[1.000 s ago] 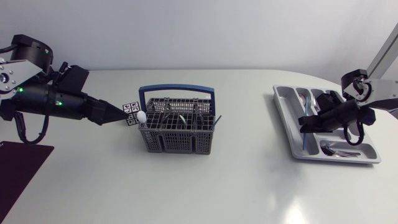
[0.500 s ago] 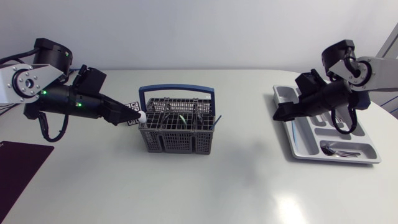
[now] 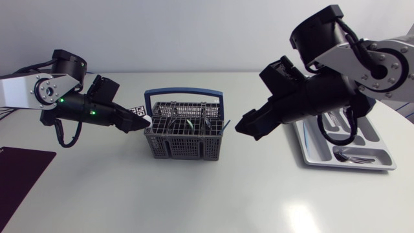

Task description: Transfer all utensils from the basket to the drawer tray.

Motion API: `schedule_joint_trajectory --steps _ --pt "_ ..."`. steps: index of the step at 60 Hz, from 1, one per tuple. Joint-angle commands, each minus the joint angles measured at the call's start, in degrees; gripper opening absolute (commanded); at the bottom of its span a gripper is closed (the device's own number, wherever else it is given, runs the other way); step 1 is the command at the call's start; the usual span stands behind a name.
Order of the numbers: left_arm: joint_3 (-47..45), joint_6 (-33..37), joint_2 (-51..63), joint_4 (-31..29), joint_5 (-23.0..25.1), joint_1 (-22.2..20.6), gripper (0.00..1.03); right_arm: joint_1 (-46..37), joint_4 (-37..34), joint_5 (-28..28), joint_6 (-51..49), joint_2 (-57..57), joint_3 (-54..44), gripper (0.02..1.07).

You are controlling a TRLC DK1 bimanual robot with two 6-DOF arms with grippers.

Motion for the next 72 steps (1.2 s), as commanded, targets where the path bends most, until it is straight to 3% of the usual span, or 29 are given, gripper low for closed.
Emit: schedule_joint_trajectory --steps 1,18,34,44,72 --pt "1.53 1.08 1.66 0.31 -0.11 0.06 0.54 2.15 -0.44 0.53 1.42 -0.78 -0.28 0.89" --pt "2.06 -0.07 3.68 2.77 0.06 -0.55 0.25 5.67 0.35 0.71 0.27 -0.08 -0.1 0.89" --pt "2.58 -0.86 4.03 2.68 1.91 -0.47 0.06 6.72 0.52 1.76 -0.08 0.72 -0.19 0.89" --pt "3.29 -2.7 3.59 2.42 6.48 0.5 0.04 7.43 0.52 2.64 -0.25 1.33 -0.36 0.91" --pt "4.87 -4.29 -3.61 -2.24 8.15 1.2 0.04 8.83 0.08 3.17 -0.96 1.59 -0.8 0.91"
